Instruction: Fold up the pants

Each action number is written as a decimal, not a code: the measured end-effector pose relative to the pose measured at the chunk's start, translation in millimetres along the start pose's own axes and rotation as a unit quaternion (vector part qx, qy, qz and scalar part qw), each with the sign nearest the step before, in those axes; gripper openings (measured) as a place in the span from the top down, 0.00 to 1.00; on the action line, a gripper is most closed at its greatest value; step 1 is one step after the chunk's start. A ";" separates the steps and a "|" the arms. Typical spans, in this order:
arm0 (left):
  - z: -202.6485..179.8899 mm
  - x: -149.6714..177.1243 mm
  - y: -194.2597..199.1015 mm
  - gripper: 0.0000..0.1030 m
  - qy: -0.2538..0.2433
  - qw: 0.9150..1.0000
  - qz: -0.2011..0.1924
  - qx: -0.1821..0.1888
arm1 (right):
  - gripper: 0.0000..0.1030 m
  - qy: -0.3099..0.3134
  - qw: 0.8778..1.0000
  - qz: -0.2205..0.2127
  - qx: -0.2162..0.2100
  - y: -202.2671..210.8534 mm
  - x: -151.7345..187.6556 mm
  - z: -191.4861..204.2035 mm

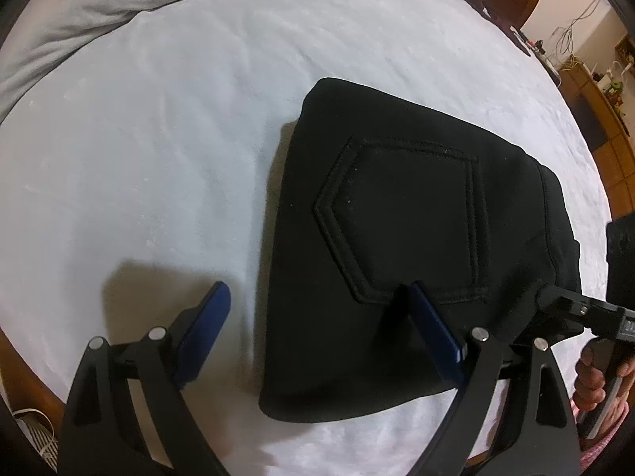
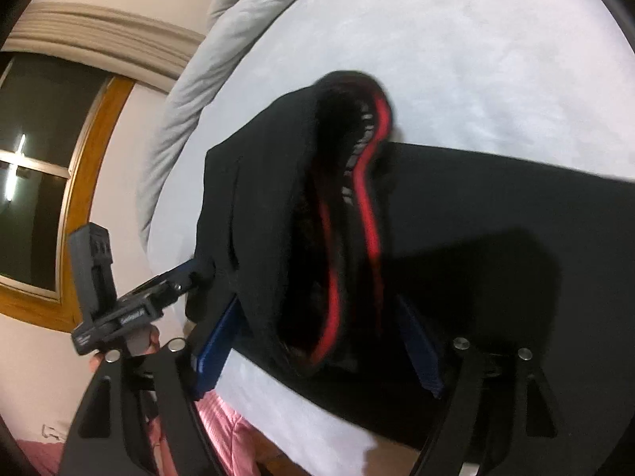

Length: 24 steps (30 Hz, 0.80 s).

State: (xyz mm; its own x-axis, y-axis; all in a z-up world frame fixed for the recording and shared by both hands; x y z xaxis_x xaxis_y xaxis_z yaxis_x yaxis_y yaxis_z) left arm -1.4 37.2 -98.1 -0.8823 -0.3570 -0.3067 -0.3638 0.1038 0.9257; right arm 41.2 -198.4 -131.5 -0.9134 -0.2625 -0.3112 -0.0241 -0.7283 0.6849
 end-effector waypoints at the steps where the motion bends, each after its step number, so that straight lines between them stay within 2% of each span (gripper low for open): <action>1: 0.5 -0.3 -0.6 0.13 0.001 1.000 0.000 -0.002 | 0.23 0.009 1.000 0.002 0.007 -5.1 -2.6 4.2; 3: 0.1 -1.9 -1.8 0.13 0.001 1.000 0.001 -0.003 | 0.41 0.038 0.999 0.006 0.036 -8.4 -5.7 11.4; 4: 0.0 -1.9 -3.0 0.13 0.003 1.000 0.002 -0.002 | 0.63 0.053 0.997 0.007 0.046 -8.7 -6.2 13.9; 5: -0.4 -1.2 -3.3 0.13 0.004 1.000 0.003 -0.003 | 0.71 0.057 0.997 0.008 0.046 -8.4 -6.6 16.1; 7: -0.5 -3.4 -3.8 0.13 0.008 1.000 0.004 0.000 | 0.80 0.071 0.996 -0.003 0.048 1.0 -5.9 20.6; 10: -4.1 -7.7 -2.1 0.13 0.007 1.000 0.008 0.011 | 0.82 0.083 0.995 -0.017 0.052 18.1 -2.0 26.8; 13: -10.8 -8.6 3.6 0.13 -0.001 1.000 0.001 0.010 | 0.82 0.088 0.992 -0.035 0.079 38.5 0.1 27.4; 17: -26.4 -8.8 10.3 0.13 -0.013 1.000 -0.008 0.021 | 0.82 0.071 0.991 -0.059 0.097 80.8 5.2 10.9; 19: -36.7 -7.8 9.7 0.13 -0.023 0.999 -0.007 0.025 | 0.82 0.070 0.988 -0.064 0.123 96.9 6.7 2.8; 22: -58.7 -4.2 5.3 0.13 -0.043 0.999 -0.003 0.024 | 0.82 0.062 0.978 -0.065 0.189 123.9 9.3 -18.6; 24: -72.3 -4.0 2.7 0.13 -0.055 0.998 -0.003 0.024 | 0.82 0.048 0.976 -0.061 0.202 134.4 13.7 -31.8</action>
State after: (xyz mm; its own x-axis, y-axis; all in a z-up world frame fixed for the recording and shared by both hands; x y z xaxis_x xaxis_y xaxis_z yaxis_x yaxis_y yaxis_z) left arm 22.8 -28.2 -78.3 -0.9067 -0.2536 -0.3371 -0.3805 0.1468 0.9130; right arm 38.4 -320.1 -64.7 -0.8520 -0.2623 -0.4532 -0.3059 -0.4531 0.8373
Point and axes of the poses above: each gripper's, at about its wrist camera, not at the fingertips, and y roughly against the way its jaws point, z to its left, x to its underside, the point moved 7 cm from there along -y, roughly the way its jaws point, and after that the axes turned 7 degrees about y, right-handed, at the moved point
